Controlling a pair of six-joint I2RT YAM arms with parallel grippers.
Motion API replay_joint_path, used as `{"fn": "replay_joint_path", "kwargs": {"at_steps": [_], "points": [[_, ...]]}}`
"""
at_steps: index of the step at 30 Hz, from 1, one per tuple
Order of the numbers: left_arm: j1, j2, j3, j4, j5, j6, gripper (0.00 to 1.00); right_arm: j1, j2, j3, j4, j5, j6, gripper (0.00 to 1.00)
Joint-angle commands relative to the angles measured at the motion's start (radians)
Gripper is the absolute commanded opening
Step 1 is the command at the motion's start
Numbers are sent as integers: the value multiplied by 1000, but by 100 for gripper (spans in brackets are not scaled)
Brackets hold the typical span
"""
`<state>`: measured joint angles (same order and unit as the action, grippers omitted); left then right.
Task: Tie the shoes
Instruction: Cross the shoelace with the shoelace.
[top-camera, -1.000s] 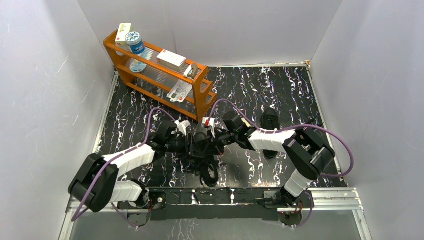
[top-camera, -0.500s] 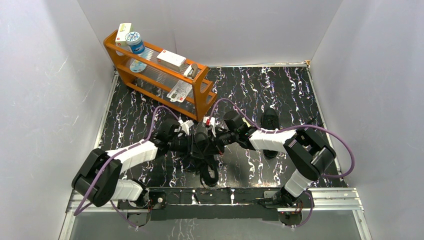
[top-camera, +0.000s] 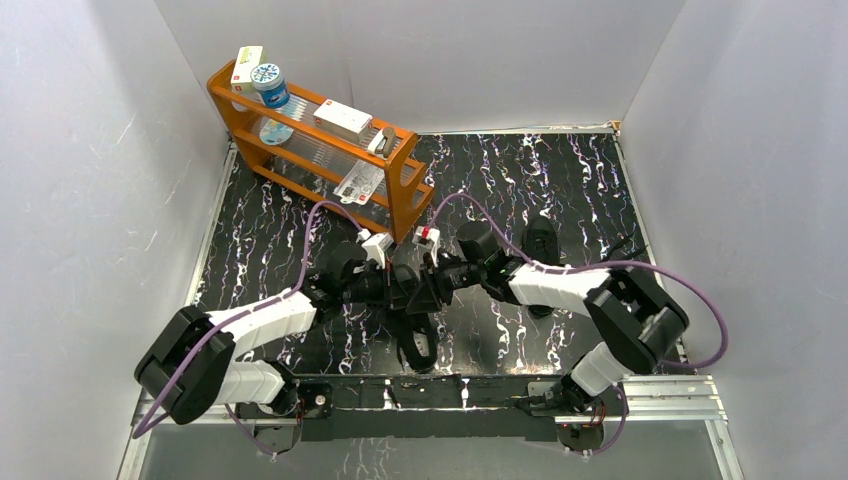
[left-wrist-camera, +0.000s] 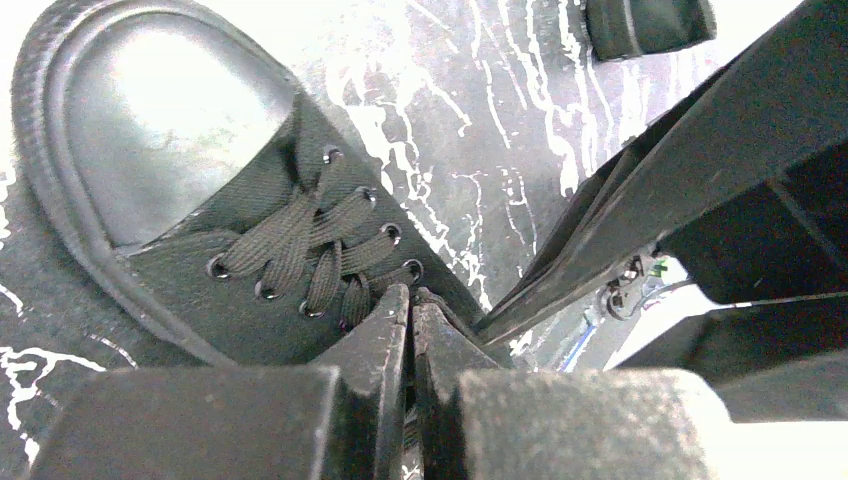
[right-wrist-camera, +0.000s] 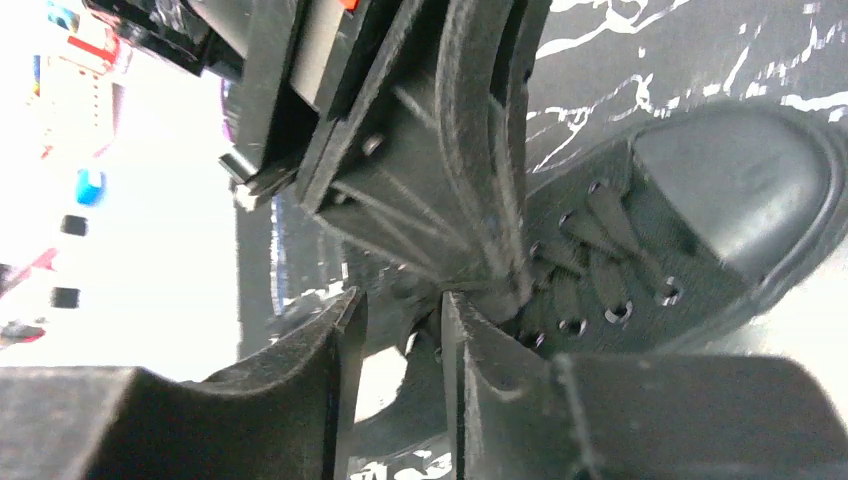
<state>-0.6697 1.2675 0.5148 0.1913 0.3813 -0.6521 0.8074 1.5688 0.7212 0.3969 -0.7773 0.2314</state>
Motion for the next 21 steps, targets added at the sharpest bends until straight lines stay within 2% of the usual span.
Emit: {"fn": "replay_joint_path", "kwargs": {"at_steps": [1,5,9,13,17,21], "points": [[-1,-41,-64,219,-1,16,0,-37,-156,6,-95,7,69,46],[-1,-61,-98,275,20,33,0,-110,-229,-9,-170,77,3,50],[-1,-62,-97,267,39,74,0,-129,-175,21,-222,96,-91,49],[-1,-45,-100,282,51,76,0,-129,-87,39,-177,26,-148,43],[-1,-28,-108,311,56,60,0,-129,-43,30,-121,29,-192,41],[-2,-29,-111,319,56,52,0,-118,14,39,-83,-33,-193,37]]}}
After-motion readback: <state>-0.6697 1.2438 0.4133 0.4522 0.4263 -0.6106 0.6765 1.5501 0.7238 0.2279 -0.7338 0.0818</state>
